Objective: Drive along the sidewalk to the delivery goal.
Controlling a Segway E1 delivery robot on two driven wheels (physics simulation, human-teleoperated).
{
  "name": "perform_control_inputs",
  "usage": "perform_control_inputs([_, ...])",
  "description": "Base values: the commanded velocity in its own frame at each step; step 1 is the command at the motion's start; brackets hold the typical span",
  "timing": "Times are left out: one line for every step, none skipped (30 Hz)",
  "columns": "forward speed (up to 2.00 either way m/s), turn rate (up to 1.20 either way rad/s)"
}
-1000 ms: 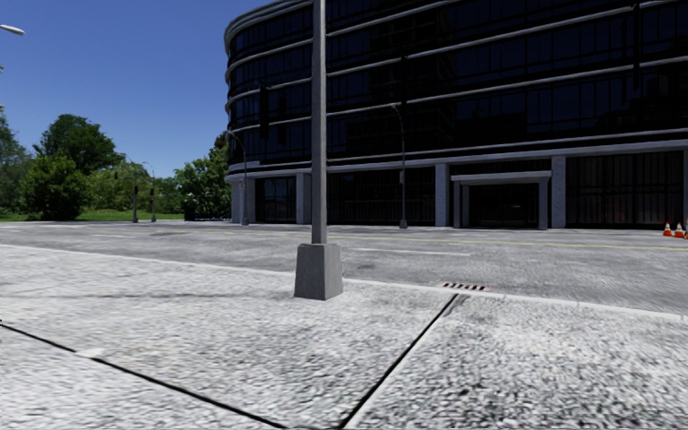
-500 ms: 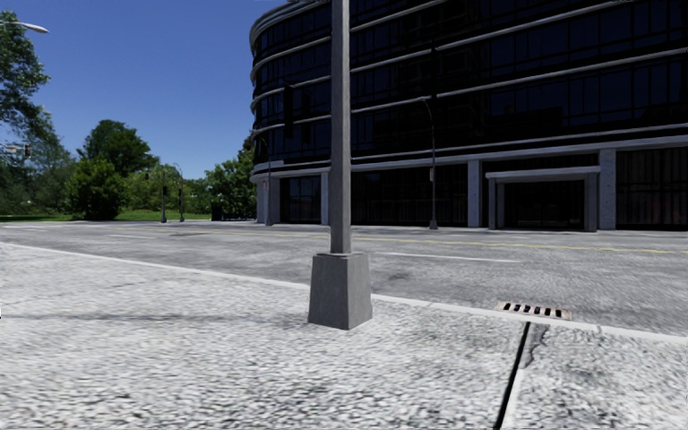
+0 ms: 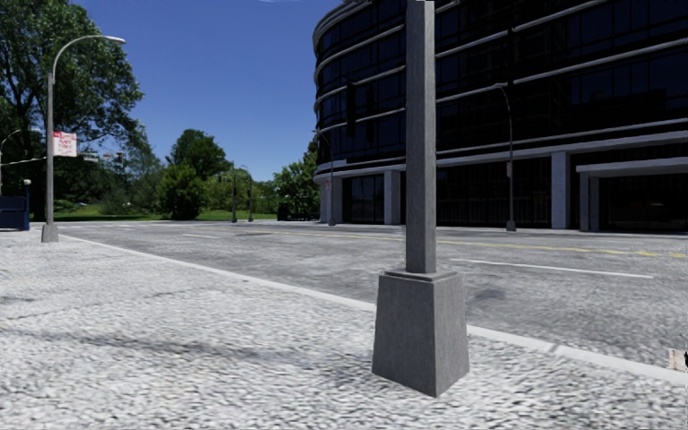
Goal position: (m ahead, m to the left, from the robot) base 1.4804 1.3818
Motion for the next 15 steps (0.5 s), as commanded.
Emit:
perform_control_inputs([1.59, 0.58])
perform_control_inputs([1.56, 0.59])
perform_control_inputs([1.55, 0.59])
perform_control_inputs([1.55, 0.59])
perform_control_inputs([1.55, 0.59])
perform_control_inputs([1.54, 0.59])
perform_control_inputs([1.54, 0.61])
perform_control_inputs([1.54, 0.61])
perform_control_inputs([1.54, 0.63])
perform_control_inputs([1.54, 0.63])
perform_control_inputs([1.54, 0.63])
perform_control_inputs([1.54, 0.63])
perform_control_inputs([1.54, 0.63])
perform_control_inputs([1.54, 0.63])
perform_control_inputs([1.54, 0.63])
